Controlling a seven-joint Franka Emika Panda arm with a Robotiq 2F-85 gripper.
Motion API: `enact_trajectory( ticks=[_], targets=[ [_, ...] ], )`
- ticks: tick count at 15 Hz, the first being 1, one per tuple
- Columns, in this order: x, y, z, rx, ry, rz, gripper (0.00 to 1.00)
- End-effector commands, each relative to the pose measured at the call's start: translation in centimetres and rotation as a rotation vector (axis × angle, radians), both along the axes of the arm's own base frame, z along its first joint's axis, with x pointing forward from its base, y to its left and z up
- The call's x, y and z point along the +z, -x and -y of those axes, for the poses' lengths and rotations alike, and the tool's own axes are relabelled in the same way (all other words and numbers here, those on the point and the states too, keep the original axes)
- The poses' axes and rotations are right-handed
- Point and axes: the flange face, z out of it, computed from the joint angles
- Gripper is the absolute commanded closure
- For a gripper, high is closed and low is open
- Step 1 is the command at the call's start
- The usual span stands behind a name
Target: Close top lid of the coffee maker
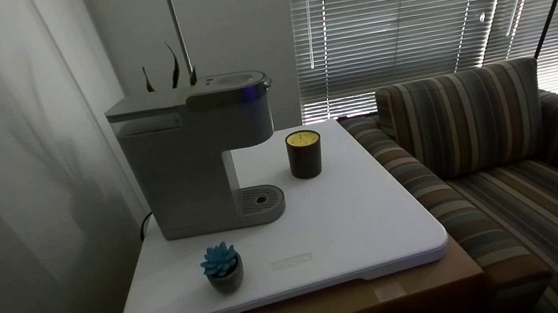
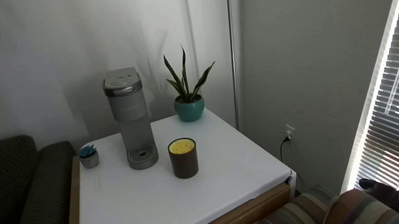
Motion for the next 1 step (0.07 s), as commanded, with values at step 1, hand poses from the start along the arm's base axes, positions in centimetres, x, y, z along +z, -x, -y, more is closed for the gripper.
enact_trajectory(
  ticks=[1],
  targets=[
    [0.05,0.03,-0.02,0.004,-0.003,0.000,0.00]
  ],
)
